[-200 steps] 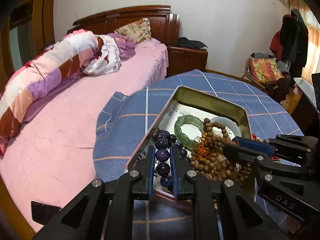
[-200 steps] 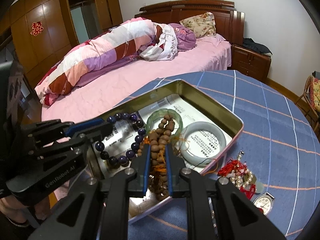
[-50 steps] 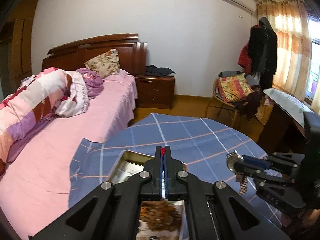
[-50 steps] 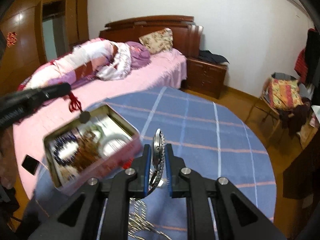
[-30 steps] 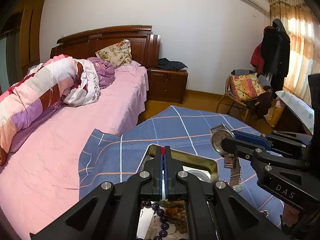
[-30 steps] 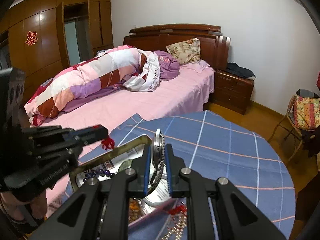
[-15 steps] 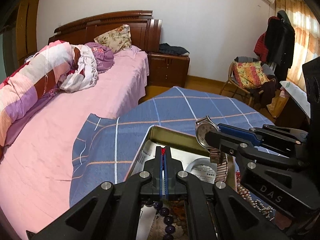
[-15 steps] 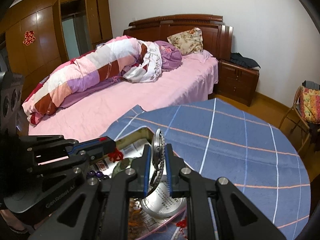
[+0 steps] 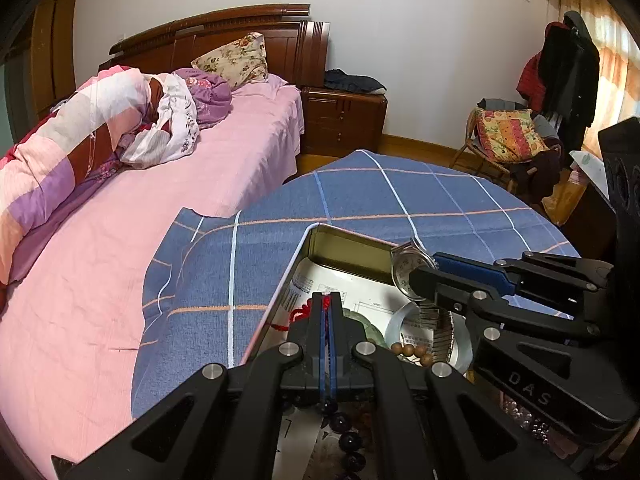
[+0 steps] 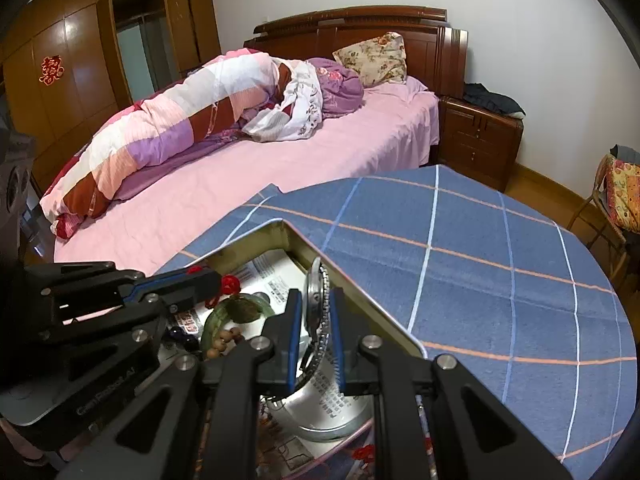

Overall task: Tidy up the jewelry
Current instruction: 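Carry the ornament and watch over the tin and open both tools, then move the right tool to the silver bangle and close on it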

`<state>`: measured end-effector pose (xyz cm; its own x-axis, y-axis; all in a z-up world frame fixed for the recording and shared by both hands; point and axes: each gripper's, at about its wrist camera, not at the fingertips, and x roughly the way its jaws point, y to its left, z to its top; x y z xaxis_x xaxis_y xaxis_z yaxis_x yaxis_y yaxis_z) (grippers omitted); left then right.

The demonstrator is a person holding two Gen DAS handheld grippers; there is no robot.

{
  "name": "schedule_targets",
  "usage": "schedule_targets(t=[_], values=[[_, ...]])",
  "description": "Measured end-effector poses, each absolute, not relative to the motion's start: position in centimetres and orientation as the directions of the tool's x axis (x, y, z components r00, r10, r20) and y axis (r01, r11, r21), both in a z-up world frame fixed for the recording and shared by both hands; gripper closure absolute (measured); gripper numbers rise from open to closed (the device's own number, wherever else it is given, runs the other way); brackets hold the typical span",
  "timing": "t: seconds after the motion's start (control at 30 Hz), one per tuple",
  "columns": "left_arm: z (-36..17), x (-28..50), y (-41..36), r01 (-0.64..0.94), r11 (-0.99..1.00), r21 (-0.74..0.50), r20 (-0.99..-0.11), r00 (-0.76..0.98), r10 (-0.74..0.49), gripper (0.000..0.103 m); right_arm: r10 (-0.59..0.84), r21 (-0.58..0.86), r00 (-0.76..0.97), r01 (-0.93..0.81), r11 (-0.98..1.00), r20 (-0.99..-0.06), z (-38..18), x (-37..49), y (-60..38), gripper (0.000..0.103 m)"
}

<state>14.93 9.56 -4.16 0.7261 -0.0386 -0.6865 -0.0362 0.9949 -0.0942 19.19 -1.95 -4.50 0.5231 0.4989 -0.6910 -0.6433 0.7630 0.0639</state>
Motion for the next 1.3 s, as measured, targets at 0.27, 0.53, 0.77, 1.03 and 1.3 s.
schedule_targets(t=[0.27, 0.53, 0.77, 1.03, 1.3], values=[[-4.3, 15.0, 9.5, -0.035, 0.995, -0.088, -0.691, 0.722, -0.036, 0.103, 0.494, 0.067, 0.514, -0.642, 0.764, -0.701, -5.1, 19.7, -1.9, 0.087], [-4.3, 15.0, 9.2, -0.04, 0.997, -0.073, -0.696, 0.718, -0.022, 0.101, 0.495, 0.1, 0.521, -0.611, 0.785, -0.695, -5.2, 20.3, -2.7, 0.076], [-3.2, 13.7, 8.8, -0.066, 0.997, -0.046, -0.664, 0.748, 0.019, 0.03, 0.494, 0.103, 0.546, -0.594, 0.798, -0.677, -3.8, 19.6, -4.4, 0.047], [-2.1, 12.1, 9.1, -0.084, 0.993, -0.082, -0.637, 0.771, 0.013, 0.025, 0.425, 0.062, 0.596, -0.532, 0.845, -0.681, -2.6, 18.2, -11.1, 0.043], [-1.9, 9.0, 6.3, -0.071, 0.995, -0.069, -0.608, 0.794, 0.014, 0.025, 0.337, 0.032, 0.596, -0.462, 0.886, -0.729, -4.4, 15.1, -16.8, 0.041]])
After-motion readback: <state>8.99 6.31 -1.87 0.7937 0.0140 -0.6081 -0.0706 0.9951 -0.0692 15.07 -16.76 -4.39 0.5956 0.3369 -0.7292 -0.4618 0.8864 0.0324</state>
